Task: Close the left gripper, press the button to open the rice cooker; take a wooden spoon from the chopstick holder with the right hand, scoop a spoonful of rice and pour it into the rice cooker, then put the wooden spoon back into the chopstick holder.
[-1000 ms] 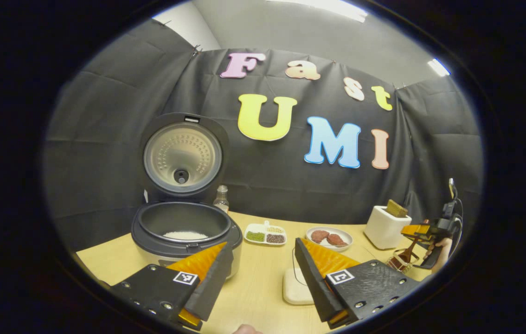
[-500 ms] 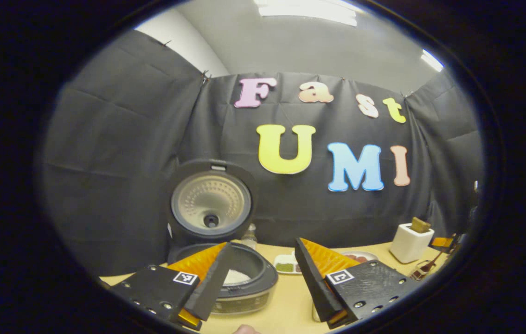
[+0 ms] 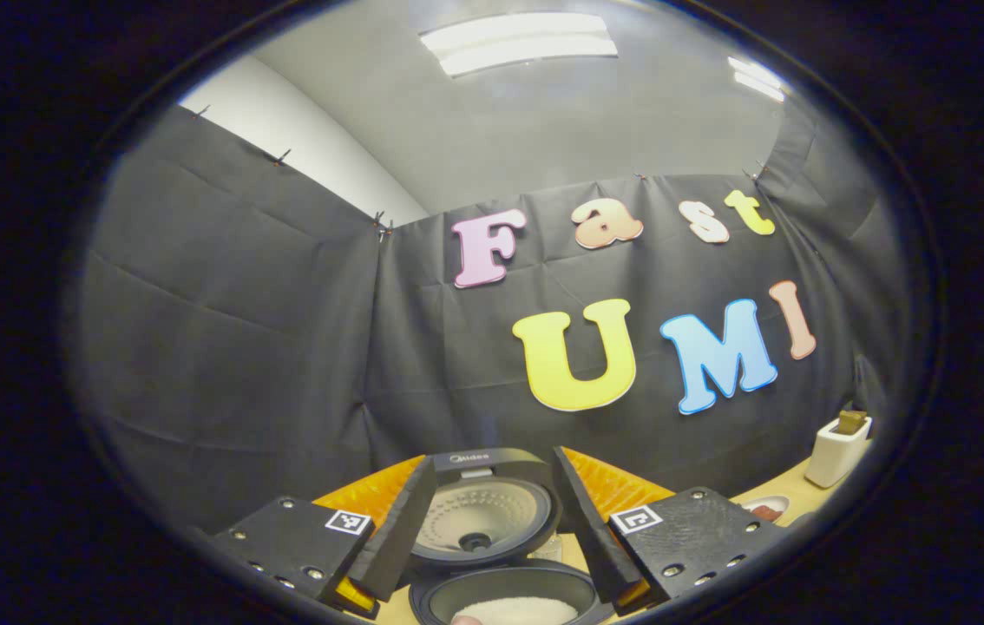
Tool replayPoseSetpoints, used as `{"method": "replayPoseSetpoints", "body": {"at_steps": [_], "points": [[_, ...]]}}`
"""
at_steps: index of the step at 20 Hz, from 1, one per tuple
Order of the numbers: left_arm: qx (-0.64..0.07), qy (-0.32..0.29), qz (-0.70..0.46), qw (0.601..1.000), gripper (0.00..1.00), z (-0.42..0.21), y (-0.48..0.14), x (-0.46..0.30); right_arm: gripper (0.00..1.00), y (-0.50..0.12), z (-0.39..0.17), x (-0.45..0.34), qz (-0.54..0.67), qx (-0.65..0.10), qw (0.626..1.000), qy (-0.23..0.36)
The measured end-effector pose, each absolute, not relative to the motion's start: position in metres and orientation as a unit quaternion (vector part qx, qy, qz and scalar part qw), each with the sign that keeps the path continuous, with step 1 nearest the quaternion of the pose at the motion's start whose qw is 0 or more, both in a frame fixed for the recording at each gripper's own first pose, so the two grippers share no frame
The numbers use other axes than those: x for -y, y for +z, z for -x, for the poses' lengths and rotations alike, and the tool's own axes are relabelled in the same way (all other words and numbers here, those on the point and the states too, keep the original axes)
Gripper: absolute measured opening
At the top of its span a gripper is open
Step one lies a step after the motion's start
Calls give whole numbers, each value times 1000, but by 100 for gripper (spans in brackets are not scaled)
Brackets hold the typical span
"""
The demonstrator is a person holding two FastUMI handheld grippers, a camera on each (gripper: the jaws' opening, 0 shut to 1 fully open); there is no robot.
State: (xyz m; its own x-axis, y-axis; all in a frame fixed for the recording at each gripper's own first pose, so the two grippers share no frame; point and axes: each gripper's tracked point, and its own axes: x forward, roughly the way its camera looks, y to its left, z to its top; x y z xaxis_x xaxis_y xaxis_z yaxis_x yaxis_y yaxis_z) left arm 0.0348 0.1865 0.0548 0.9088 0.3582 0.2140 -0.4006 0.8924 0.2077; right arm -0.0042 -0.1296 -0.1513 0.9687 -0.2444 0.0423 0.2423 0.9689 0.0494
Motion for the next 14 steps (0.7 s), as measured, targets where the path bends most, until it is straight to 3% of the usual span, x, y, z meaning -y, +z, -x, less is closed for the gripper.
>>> {"method": "replayPoseSetpoints", "body": {"at_steps": [6,14], "points": [[61,203,-100,972,83,-110,82,-256,98,-172,32,104,-23,-4,995,-100],[-39,216,-94,971,84,-187,20,-317,98,-171,42,78,-33,-5,997,-74]]}}
